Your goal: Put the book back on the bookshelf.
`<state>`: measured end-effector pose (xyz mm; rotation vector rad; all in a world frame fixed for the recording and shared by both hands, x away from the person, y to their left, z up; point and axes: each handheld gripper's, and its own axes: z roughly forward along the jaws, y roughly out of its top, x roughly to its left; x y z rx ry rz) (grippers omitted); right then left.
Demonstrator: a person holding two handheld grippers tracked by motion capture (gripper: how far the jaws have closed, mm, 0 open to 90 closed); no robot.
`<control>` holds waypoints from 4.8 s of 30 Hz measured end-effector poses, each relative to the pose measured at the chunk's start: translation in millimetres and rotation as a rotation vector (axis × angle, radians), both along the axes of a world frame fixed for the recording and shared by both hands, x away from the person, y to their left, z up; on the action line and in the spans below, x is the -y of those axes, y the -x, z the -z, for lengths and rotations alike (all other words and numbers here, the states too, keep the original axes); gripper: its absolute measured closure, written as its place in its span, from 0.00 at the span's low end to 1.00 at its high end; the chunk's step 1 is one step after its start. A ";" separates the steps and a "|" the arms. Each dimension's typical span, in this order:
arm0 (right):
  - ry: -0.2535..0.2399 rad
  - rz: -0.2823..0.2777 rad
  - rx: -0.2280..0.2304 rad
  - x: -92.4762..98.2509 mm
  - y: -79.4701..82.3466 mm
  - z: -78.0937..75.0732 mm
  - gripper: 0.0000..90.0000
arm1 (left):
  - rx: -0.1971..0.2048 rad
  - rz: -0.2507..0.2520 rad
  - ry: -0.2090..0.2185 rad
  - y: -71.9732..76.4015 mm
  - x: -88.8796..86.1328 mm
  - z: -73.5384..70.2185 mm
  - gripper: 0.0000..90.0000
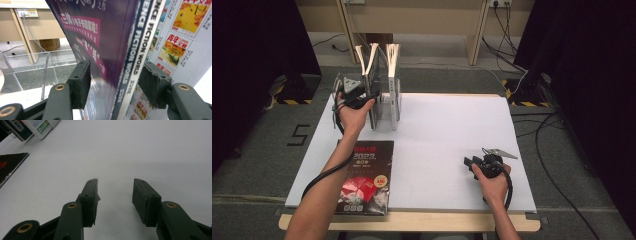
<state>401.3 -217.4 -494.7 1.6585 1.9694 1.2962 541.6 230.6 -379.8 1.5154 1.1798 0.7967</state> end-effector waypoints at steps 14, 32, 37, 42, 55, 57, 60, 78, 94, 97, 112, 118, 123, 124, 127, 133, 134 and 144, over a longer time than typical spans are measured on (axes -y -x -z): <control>0.001 0.001 -0.002 -0.7 0.0 0.1 0.62 | -0.011 0.008 -0.011 9.1 -1.8 3.6 0.46; 0.003 -0.002 -0.003 -2.7 0.5 -0.6 0.62 | -0.046 0.022 -0.011 16.9 -10.0 13.3 0.45; 0.005 -0.005 0.000 -2.5 0.3 -0.5 0.62 | -0.061 0.031 -0.004 20.8 -13.1 16.8 0.44; 0.003 -0.004 0.000 -3.8 0.2 -0.7 0.62 | -0.097 0.044 0.009 27.0 -17.7 21.6 0.43; 0.004 -0.009 -0.004 -6.8 0.0 -0.8 0.62 | -0.057 0.051 0.001 23.4 -22.7 6.9 0.42; 0.003 -0.009 -0.004 -6.9 0.0 -0.8 0.62 | -0.048 0.051 -0.004 18.7 -20.3 0.9 0.42; 0.003 -0.009 -0.006 -6.9 -0.2 -0.6 0.62 | -0.043 0.046 -0.010 7.9 -13.7 -5.3 0.42; 0.001 -0.006 -0.014 -2.2 -0.4 0.9 0.62 | -0.003 0.006 -0.282 -16.6 2.1 -12.1 0.83; -0.003 -0.006 -0.017 -3.0 -0.7 1.7 0.62 | 0.004 0.010 -0.113 -7.0 3.7 -1.5 0.56; -0.005 -0.005 -0.020 -3.4 -0.4 1.3 0.62 | 0.002 0.017 -0.115 -3.5 0.9 0.1 0.52; 0.006 -0.014 -0.013 -6.6 -0.6 0.6 0.62 | -0.019 0.081 -0.127 12.3 -8.5 1.6 0.44; 0.000 -0.015 -0.009 -8.5 0.7 -4.4 0.62 | -0.063 0.106 -0.112 29.0 -24.8 6.7 0.43; 0.011 -0.034 -0.002 -13.5 -0.4 -11.1 0.62 | -0.145 0.106 -0.086 44.7 -52.6 18.5 0.44; 0.016 -0.041 0.000 -15.2 -0.4 -13.2 0.62 | -0.152 0.101 -0.084 46.3 -55.7 19.9 0.45; 0.014 -0.049 0.000 -19.2 -0.4 -16.8 0.62 | -0.213 0.076 -0.062 57.0 -76.8 30.4 0.48; 0.017 -0.076 0.005 -30.5 -3.2 -22.7 0.62 | -0.326 0.039 -0.054 74.6 -107.7 50.8 0.65; 0.014 -0.078 0.002 -32.2 -3.2 -23.4 0.62 | -0.345 0.030 -0.054 77.0 -112.4 54.6 0.67; 0.025 -0.101 -0.007 -40.0 -6.0 -22.6 0.62 | -0.485 -0.054 0.001 88.3 -138.1 96.7 0.91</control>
